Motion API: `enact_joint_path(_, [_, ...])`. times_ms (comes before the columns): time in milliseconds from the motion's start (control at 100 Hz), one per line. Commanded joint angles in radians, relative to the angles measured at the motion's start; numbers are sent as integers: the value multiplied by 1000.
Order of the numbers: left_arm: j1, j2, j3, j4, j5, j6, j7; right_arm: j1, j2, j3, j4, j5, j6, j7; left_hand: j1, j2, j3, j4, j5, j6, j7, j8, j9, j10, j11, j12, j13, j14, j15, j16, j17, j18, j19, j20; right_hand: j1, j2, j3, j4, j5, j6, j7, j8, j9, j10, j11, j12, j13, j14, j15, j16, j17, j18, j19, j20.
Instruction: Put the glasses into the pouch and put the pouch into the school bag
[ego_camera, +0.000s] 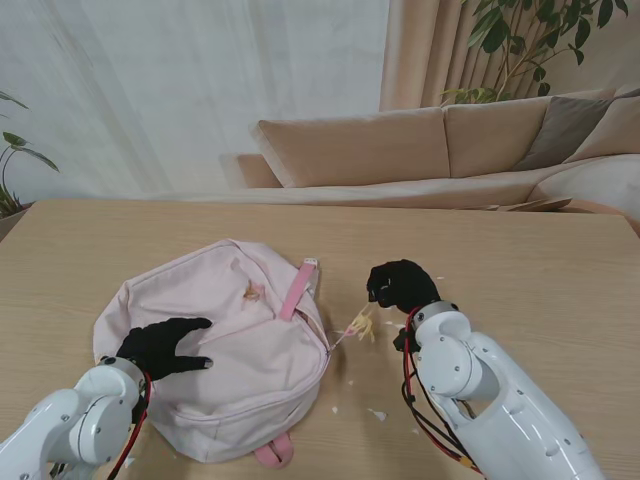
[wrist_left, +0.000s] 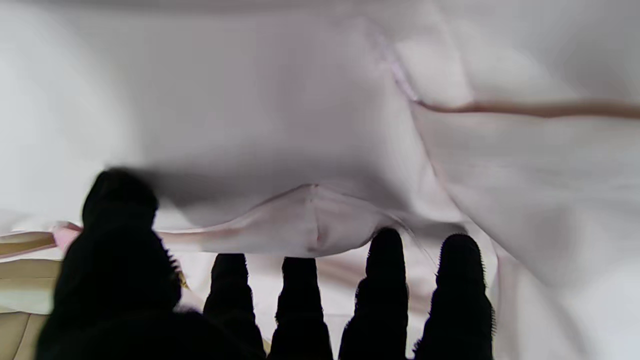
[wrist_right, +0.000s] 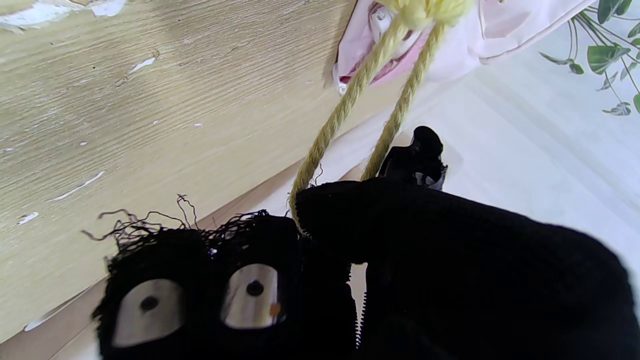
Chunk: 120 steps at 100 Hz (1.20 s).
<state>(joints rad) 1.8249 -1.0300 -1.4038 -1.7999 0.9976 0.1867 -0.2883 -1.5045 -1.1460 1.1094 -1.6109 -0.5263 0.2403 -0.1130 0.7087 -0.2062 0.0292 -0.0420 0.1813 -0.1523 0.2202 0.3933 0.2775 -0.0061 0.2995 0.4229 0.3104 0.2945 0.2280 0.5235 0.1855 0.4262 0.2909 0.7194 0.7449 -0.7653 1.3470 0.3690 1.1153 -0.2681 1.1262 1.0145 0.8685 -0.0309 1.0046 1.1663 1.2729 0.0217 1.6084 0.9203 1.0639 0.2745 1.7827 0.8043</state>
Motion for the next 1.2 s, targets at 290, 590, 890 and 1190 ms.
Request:
enact_joint_path(290, [-177, 11, 138, 121, -13, -58, -94, -8, -1, 5, -13, -8, 6, 24, -45, -279, 693, -52, -51, -144, -186, 64, -91, -197, -125, -31, -83, -87, -13, -90, -40, -75, 202, -163, 40, 225, 52, 40, 33, -44, 38, 19, 457, -50, 256, 22, 41, -27, 54, 9, 10, -11, 291, 17])
enact_joint_path(590, [-358, 21, 281, 242, -67, -203, -104, -6, 3, 10, -20, -18, 10, 37, -5, -291, 722, -50, -39, -178, -215, 31, -112, -236, -178, 5, -135, -114, -20, -108, -63, -110, 168, -233, 40, 225, 51, 40, 33, -44, 38, 19, 457, -50, 255, 22, 41, -27, 54, 9, 10, -11, 291, 17])
enact_joint_path(890, [-480, 15, 425, 334, -180, -369, -39, -12, 7, 19, -31, -25, 14, 48, 42, -296, 766, -45, -49, -190, -161, 106, -97, -265, -149, 43, -137, -152, -8, -104, -65, -121, 169, -241, 40, 226, 51, 41, 34, -43, 38, 19, 457, -51, 255, 22, 41, -27, 54, 9, 10, -11, 291, 17])
enact_joint_path(1190, [-380, 13, 324, 223, -198, -439, -26, -19, 8, 27, -37, -29, 6, 47, 14, -163, 653, -51, -39, -131, 47, 169, -71, -209, -41, 51, -135, -144, -4, -81, -111, -100, 119, -196, 40, 226, 51, 41, 34, -43, 38, 19, 457, -51, 255, 22, 41, -27, 54, 9, 10, -11, 291, 17])
